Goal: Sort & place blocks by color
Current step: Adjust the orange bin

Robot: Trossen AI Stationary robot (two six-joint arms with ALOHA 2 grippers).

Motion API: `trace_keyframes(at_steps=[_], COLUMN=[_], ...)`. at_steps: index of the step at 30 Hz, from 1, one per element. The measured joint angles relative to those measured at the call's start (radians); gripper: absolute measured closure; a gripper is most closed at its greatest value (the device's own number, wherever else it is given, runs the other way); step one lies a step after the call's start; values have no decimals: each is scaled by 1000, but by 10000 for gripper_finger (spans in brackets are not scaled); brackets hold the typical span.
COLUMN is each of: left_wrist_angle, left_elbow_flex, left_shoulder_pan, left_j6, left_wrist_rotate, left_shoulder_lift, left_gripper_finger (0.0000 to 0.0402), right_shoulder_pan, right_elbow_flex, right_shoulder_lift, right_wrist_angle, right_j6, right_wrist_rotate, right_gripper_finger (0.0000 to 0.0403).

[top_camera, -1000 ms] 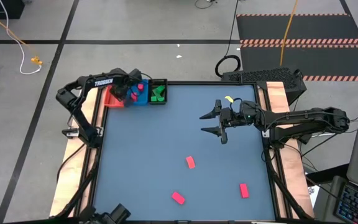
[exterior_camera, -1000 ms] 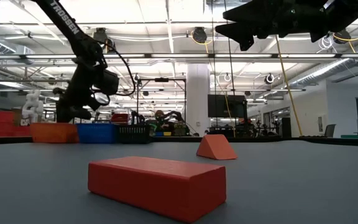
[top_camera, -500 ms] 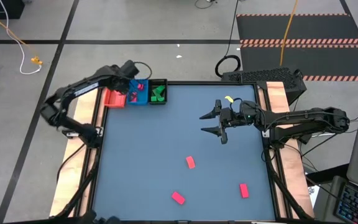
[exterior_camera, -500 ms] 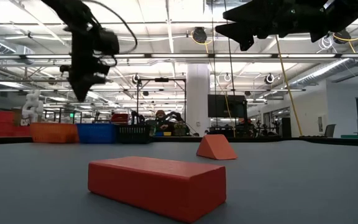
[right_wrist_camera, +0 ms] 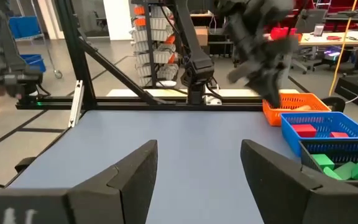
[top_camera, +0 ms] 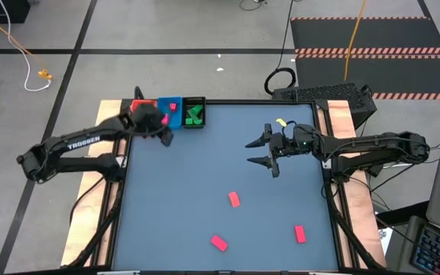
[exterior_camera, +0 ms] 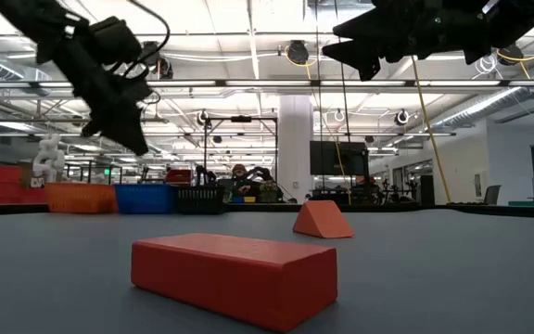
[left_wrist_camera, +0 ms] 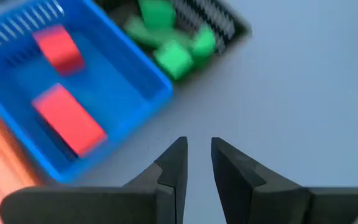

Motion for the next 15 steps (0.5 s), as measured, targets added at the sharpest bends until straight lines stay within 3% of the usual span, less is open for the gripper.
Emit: trace_keyframes(at_steps=[3,6,15], left_wrist_angle=[65,59,-291], left_elbow_flex=[-85,-125,-121], left_shoulder_pan=[-67,-115,-143], left_j6=[-53,-118,-320], left_wrist_rotate=[-2,-75,-319], left_shoulder_lift=[-31,-47,-43], left_gripper_finger=[328,328,328], right_shoulder_pan=[0,0,0], right_elbow_flex=[0,0,0], right_shoulder_lift=[0,0,0], right_wrist_angle=[10,20,29], right_j6=[11,23,23], right_wrist_rotate=[0,0,0], right_gripper_finger=[177,177,177])
